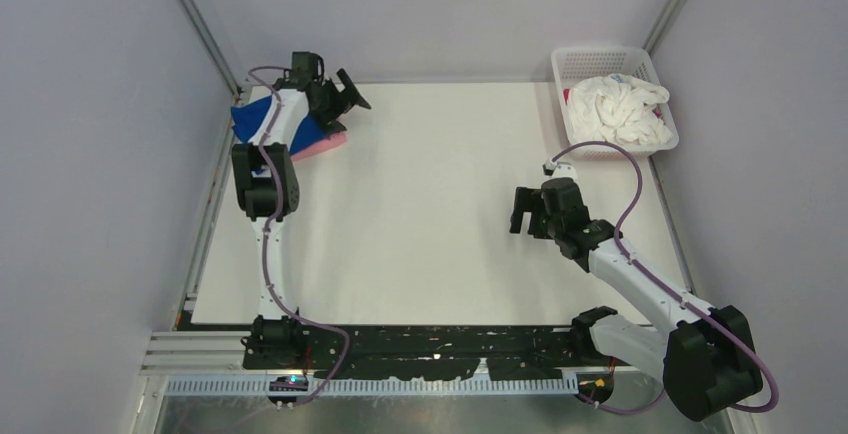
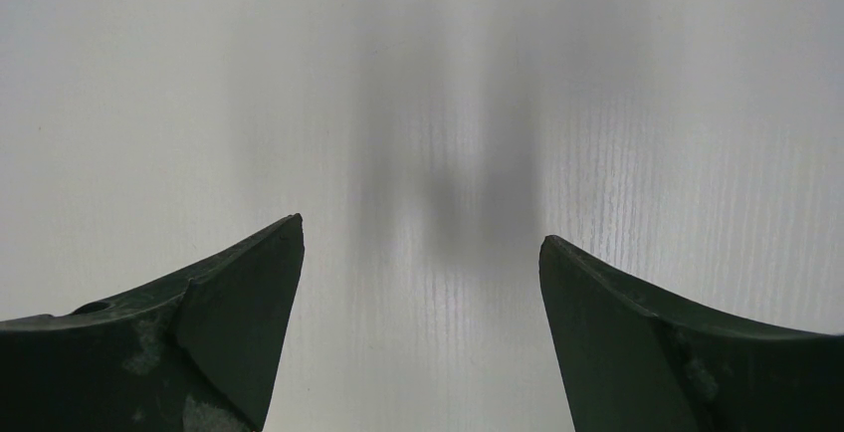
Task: Fold and stack the t-shirts
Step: Put the neatly folded tshirt into the corner of the board with the left arm
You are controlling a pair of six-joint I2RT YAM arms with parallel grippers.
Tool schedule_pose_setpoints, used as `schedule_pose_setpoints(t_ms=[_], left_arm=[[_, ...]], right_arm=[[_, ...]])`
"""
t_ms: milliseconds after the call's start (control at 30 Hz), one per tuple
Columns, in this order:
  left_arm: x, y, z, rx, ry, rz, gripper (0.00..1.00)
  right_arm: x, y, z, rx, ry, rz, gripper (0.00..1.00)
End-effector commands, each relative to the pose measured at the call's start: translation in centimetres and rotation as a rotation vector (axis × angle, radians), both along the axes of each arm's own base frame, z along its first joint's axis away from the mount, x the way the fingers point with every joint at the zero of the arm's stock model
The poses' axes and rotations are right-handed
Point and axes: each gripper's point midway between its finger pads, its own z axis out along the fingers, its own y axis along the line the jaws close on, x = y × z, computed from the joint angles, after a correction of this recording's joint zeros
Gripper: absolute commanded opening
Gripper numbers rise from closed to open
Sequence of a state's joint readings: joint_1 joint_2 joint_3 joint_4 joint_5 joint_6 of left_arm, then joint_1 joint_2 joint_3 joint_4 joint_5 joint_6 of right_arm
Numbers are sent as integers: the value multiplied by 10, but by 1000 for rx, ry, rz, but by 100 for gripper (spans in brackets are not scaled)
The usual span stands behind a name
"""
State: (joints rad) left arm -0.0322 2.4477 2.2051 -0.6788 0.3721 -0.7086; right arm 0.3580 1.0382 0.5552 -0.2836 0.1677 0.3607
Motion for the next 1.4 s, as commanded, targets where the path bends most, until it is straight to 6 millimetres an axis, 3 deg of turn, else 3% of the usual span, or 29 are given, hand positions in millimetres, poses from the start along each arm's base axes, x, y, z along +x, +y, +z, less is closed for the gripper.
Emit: schedule_pose_setpoints(t_ms=[0,67,167,367,567,833,967,1067,1167,1233,1267,1367], left_arm=[[-1,18,104,82,-249,-1,100],[-3,26,107,71,-255,23,100],[0,53,98,59,-237,98,100],[3,79,43,63,-96,203,100],[5,72,-5,11,9,232,100],[-1,45,-29,53,79,153,100],[-3,51,-23,125,77,145,100],[-1,59,-3,182,51,140,100],[3,66,43,226,-32,133,100],[-2,67,85,243,-106,126,100],[-8,70,103,264,-133,128,100],[-44,53,149,365,-215,84,100]], right_arm=[[11,-2,18,-2,-66,-16,95],[12,-2,18,-3,-64,-18,95],[12,-2,16,-6,-58,-18,95],[14,-3,14,-18,-50,-20,95],[15,-4,13,-26,-45,-23,95],[14,-5,13,-31,-40,-26,95],[14,-4,15,-27,-47,-24,96],[14,-4,16,-23,-51,-23,95],[14,-3,22,-14,-67,-23,95],[13,-4,27,-11,-78,-25,95],[12,-5,30,-5,-87,-29,95],[10,-7,39,6,-116,-41,95]])
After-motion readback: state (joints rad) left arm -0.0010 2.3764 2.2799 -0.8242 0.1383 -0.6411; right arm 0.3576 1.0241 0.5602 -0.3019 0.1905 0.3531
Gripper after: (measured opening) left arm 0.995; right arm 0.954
